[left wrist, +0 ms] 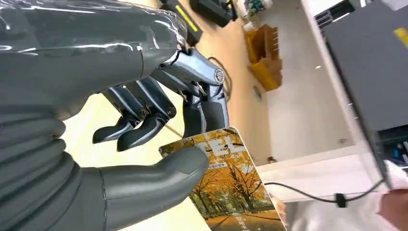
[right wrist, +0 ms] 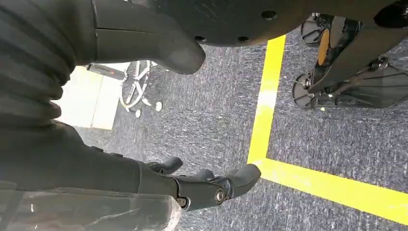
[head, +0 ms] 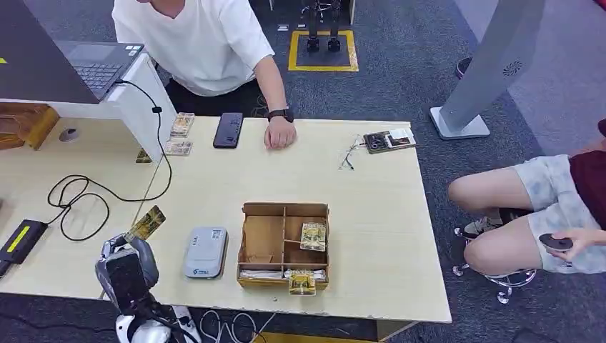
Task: Pass the card to the sensor for recognition and then transmit it.
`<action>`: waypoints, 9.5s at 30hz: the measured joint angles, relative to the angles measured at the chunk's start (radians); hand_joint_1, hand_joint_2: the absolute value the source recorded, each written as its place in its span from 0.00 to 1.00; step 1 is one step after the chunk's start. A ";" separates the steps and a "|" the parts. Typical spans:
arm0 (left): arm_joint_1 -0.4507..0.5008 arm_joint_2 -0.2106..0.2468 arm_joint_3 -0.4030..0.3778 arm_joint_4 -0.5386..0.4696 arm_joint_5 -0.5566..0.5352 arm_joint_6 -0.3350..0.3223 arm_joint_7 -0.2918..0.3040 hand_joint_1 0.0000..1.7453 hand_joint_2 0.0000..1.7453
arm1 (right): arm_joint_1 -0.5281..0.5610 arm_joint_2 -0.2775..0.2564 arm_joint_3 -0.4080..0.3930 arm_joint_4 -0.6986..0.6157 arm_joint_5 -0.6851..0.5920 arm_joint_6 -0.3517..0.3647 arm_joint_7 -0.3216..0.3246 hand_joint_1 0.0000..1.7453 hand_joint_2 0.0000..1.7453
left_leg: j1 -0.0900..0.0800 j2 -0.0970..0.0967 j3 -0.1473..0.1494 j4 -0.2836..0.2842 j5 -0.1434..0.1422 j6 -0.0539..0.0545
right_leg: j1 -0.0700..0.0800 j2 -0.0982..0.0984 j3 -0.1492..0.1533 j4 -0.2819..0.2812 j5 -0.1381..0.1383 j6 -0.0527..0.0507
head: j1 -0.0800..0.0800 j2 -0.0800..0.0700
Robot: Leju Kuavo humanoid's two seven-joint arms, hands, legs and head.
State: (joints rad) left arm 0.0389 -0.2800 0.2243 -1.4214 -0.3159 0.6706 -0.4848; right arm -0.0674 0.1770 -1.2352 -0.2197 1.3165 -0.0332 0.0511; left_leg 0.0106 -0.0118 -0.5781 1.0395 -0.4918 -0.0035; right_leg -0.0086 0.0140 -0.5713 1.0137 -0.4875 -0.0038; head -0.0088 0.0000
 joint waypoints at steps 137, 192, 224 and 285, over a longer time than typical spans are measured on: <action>-0.038 -0.007 0.274 -0.058 -0.543 0.000 -0.100 1.00 1.00 | -0.001 0.000 0.007 0.000 0.032 0.000 -0.023 0.00 1.00 | 0.000 0.000 0.000 0.000 0.000 0.000 | 0.000 -0.001 0.001 0.000 0.000 0.000 | 0.000 0.000; -0.290 0.361 -0.565 0.185 -1.235 0.000 0.934 1.00 1.00 | -0.001 -0.024 0.043 0.002 0.061 0.013 -0.040 0.00 1.00 | 0.000 0.000 0.001 0.000 0.000 0.000 | 0.000 0.000 0.000 0.000 0.000 0.000 | 0.000 0.000; -0.344 0.384 -0.661 0.322 -1.235 0.000 0.948 1.00 1.00 | 0.000 -0.029 0.044 0.003 0.060 0.014 -0.051 0.00 1.00 | 0.000 0.000 0.001 0.000 0.000 0.000 | 0.000 0.000 0.000 0.000 0.000 0.000 | 0.000 0.000; -0.351 0.485 -0.722 0.605 -1.236 -0.006 0.870 1.00 1.00 | 0.005 -0.036 0.044 0.003 0.043 0.012 -0.071 0.00 1.00 | 0.000 -0.001 0.004 0.000 0.000 0.000 | 0.000 -0.002 0.004 0.000 0.000 0.000 | 0.000 0.000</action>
State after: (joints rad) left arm -0.3123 0.2052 -0.4975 -0.8159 -1.5515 0.6649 0.3849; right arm -0.0625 0.1411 -1.1914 -0.2171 1.3600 -0.0210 -0.0195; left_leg 0.0106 -0.0132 -0.5744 1.0393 -0.4914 -0.0038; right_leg -0.0084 0.0117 -0.5668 1.0138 -0.4874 -0.0038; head -0.0088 0.0000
